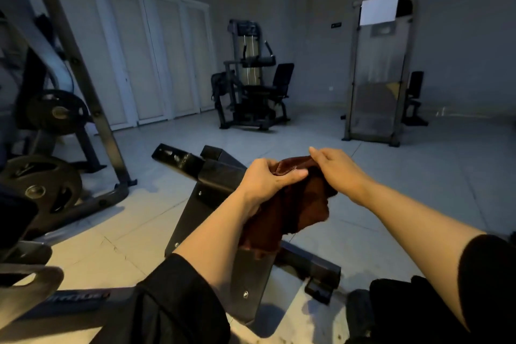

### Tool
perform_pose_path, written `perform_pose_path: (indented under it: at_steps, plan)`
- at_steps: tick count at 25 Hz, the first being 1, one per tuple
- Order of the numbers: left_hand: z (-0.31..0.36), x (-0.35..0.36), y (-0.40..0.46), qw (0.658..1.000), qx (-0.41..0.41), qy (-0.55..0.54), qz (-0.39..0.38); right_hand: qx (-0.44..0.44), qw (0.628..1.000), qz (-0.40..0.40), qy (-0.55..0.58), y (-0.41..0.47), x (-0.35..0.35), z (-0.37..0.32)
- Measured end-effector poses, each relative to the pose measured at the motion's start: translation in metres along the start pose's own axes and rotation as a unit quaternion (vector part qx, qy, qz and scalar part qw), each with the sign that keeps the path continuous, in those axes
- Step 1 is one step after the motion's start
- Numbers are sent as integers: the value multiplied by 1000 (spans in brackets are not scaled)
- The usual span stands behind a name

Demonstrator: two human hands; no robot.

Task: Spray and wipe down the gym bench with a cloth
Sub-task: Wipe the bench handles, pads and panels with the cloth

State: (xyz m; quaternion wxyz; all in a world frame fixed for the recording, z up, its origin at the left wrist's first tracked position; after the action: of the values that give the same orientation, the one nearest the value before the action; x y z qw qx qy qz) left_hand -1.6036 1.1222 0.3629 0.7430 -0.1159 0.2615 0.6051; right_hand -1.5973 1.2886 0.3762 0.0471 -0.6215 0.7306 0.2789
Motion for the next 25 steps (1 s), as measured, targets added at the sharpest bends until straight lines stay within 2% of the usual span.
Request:
perform_pose_path:
  at_steps: [2,4,6,9,11,14,16,18,19,21,23,25]
  plan:
    - [7,-8,10,1000,11,29,4,31,997,-28,58,7,-8,-5]
    - [12,-17,27,997,26,43,64,66,988,-86,107,14,-19,-6]
    - [20,-21,45,995,10,39,88,80,989,-107,65,26,-33,0]
    - [35,-23,70,993,-45,38,105,45,999,-3,23,45,-62,-1]
    - [51,-19,80,994,-67,11,82,60,996,49,49,57,-81,-3]
    - [81,2,90,996,-80,-41,-3,168,976,78,118,76,-107,1]
    - [95,17,97,992,-98,-81,-23,189,956,68,216,88,-115,-1]
    - [100,29,108,986,-105,-133,-8,146,938,12,315,93,-110,-10]
    - [101,34,115,979,-110,-170,7,119,947,-7,298,96,-110,-10]
    - [102,39,131,956,-124,-264,27,80,988,-2,131,103,-112,-6]
    - [106,43,146,931,-135,-335,41,64,997,36,12,116,-122,7]
    - [111,48,162,921,-144,-358,41,87,996,20,-11,128,-127,27]
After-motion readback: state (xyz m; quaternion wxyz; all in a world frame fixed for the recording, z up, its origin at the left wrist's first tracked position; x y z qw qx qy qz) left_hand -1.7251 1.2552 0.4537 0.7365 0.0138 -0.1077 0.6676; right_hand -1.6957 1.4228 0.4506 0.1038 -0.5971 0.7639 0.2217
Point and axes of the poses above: each hand's wrist, its own y-axis towards the middle knuckle, its own x-axis out of the palm, z = x × y, the point moved 3 cm from there along y, towards the middle knuckle, and after that the axes turned 12 degrees about y, right-handed, at the moved point
